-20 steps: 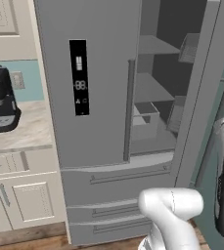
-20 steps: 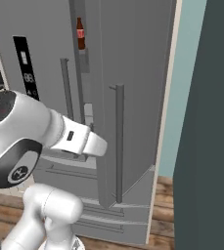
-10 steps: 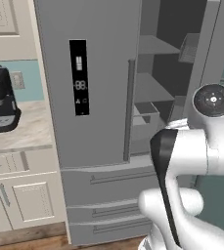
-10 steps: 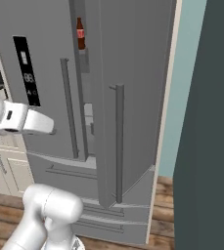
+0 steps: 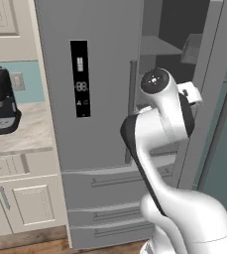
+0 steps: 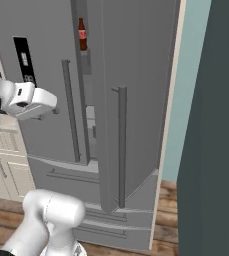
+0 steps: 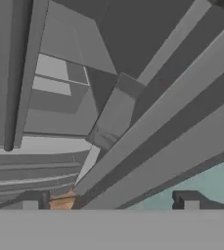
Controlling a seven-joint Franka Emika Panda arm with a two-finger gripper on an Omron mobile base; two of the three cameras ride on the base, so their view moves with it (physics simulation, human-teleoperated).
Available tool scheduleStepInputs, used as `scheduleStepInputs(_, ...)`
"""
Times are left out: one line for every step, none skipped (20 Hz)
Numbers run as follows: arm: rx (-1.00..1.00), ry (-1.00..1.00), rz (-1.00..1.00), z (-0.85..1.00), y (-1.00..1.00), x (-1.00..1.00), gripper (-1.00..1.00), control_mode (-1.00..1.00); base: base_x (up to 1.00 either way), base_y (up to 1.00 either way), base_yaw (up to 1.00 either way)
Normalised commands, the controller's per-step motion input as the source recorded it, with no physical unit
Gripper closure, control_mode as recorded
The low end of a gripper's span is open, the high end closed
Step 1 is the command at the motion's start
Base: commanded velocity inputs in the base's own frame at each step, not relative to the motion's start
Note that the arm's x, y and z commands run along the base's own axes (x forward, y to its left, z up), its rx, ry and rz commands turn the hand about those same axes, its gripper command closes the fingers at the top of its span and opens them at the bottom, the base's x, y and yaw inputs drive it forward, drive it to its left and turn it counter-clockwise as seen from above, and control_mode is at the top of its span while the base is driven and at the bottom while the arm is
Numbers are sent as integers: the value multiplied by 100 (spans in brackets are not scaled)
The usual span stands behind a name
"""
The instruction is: Open the fridge, grab two sodas, and place both sodas inside the bowl with ice on the dining counter.
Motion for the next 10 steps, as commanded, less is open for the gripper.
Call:
scheduleStepInputs(0, 10, 7, 0, -21, 100, -100, -100, 0, 0, 0)
scheduleStepInputs(0, 9, 6, 0, -28, 100, -100, -100, 0, 0, 0)
scheduleStepInputs(0, 8, 6, 0, -36, 98, -100, -100, 0, 0, 0)
scheduleStepInputs(0, 8, 6, 0, -38, 98, -100, -100, 0, 0, 0)
scheduleStepInputs(0, 7, 5, 0, -37, 96, -100, -100, 0, 0, 0)
scheduleStepInputs(0, 8, 5, 0, -35, 98, -100, -100, 0, 0, 0)
scheduleStepInputs(0, 8, 6, -2, -32, 97, -100, -100, 0, 0, 0)
scheduleStepInputs(0, 8, 6, -2, -30, 96, -100, -100, 0, 0, 0)
scheduleStepInputs(0, 8, 6, -1, -36, 96, -100, -100, 0, 0, 0)
scheduleStepInputs(0, 8, 7, -1, -35, 93, -100, -100, 0, 0, 0)
